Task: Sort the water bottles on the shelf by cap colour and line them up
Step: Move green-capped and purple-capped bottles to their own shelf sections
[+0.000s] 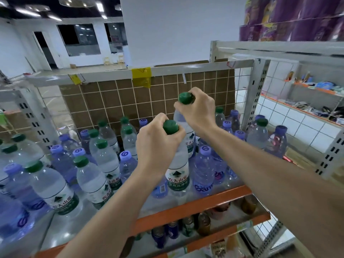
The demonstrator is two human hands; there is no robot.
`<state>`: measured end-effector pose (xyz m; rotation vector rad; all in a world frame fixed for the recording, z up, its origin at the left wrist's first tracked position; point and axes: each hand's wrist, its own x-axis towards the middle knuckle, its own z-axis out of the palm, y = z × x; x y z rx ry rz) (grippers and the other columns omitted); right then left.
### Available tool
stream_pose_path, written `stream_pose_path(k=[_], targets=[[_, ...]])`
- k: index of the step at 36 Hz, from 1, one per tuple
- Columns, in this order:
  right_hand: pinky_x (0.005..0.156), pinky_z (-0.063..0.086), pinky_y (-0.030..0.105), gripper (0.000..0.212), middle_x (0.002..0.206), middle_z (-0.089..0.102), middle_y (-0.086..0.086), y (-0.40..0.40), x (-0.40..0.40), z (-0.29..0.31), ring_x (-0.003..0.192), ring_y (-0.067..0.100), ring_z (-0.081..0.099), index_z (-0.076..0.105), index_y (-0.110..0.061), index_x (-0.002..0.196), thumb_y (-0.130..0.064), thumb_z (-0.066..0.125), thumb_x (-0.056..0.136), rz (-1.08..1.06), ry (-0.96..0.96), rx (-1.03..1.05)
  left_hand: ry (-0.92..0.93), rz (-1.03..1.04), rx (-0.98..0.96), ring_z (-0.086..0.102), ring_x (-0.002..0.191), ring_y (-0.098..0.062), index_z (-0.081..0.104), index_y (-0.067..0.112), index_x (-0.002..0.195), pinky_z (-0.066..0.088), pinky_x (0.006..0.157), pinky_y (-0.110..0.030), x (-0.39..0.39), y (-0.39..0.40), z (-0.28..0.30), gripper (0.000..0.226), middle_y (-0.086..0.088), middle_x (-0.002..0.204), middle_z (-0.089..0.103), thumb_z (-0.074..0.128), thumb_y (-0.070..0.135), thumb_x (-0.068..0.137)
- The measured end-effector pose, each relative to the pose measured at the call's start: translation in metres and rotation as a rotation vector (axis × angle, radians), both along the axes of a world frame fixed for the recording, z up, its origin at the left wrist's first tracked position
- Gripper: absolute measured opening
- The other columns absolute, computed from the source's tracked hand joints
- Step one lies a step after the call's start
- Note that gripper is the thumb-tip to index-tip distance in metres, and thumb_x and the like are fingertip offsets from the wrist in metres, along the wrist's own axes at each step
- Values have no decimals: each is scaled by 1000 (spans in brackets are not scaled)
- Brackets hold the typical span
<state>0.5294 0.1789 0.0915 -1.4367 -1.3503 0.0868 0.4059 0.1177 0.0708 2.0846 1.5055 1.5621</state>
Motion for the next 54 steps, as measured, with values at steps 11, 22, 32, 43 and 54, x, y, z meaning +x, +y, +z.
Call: stream_pose_path(k=[11, 22, 32, 43, 54], targets=[[77, 44, 37, 25, 65, 47, -16, -41, -27, 10, 66, 13, 48, 54, -17, 78, -37, 69, 73, 3, -86, 200, 54, 24, 14, 35, 52, -19, 40, 10, 62, 28, 49, -31, -42, -32, 8, 36, 0, 50, 38, 69, 29, 71], [54, 28, 34, 37, 51, 38, -6, -87, -71, -15, 58, 19, 39, 37, -17, 64, -33, 70, 68, 143, -109, 51, 66, 152, -90, 35, 50, -10, 37, 19, 61, 27, 48, -30, -89, -86, -17, 37, 5, 51, 38, 70, 26, 75], [54, 31, 35, 33, 56, 47, -3, -118, -138, -39, 60, 19, 46, 45, -13, 70, -35, 70, 71, 316, -156, -57, 35, 286, -166, 36, 51, -12, 39, 16, 61, 29, 50, -31, -152, -124, -37, 36, 5, 51, 40, 70, 25, 77], [49, 30, 30, 33, 57, 48, 0, -120, -242, -52, 56, 18, 44, 42, -16, 66, -30, 71, 72, 386, -219, -101, 66, 322, -195, 36, 51, -12, 37, 19, 58, 27, 48, -30, -259, -114, -37, 37, 5, 50, 39, 69, 25, 76], [52, 31, 32, 36, 54, 41, -4, -100, -361, -58, 57, 16, 40, 38, -17, 66, -28, 72, 72, 340, -153, -156, 117, 183, -199, 32, 51, -14, 37, 14, 62, 26, 48, -30, -388, -78, -35, 37, 4, 52, 37, 69, 23, 78]])
